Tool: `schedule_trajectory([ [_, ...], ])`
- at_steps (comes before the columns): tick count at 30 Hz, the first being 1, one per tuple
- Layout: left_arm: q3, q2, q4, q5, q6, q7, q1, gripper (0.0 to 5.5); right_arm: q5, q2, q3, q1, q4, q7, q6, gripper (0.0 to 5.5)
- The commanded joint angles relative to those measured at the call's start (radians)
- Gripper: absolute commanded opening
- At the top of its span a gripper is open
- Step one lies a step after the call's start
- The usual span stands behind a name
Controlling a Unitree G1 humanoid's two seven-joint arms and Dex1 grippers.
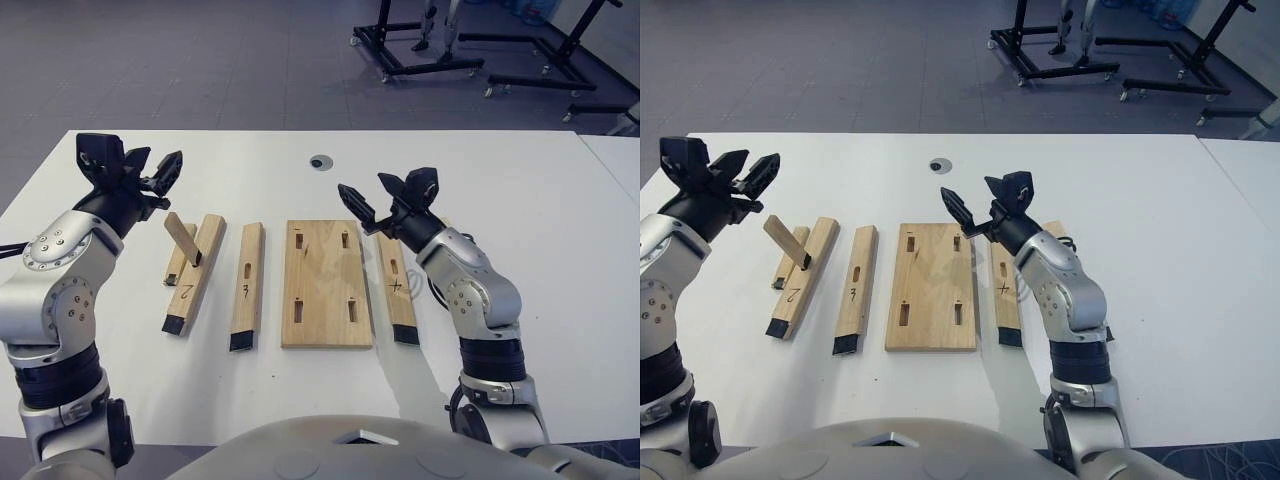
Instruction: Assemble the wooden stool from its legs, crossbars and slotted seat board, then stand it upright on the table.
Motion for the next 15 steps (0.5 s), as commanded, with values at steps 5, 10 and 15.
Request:
schedule_trajectory([
  [5,-0.021,-0.039,-0.027,-0.031,0.035,0.047,-0.046,1.63,-0.012,0.011,0.009,-0.003,0.005,-0.007,-0.010,5.40],
  [10,-0.053,-0.032,-0.017,0.009,0.005,0.049,-0.037,1.63,-0.014,0.013,0.011,-0.001,0.007,-0.007,-0.014,5.40],
  [15,-0.074,-0.022,-0.014,0.045,-0.004,0.067,-0.116,1.63,-0.016,0.014,0.012,-0.010,0.018,-0.003,-0.019,5.40],
])
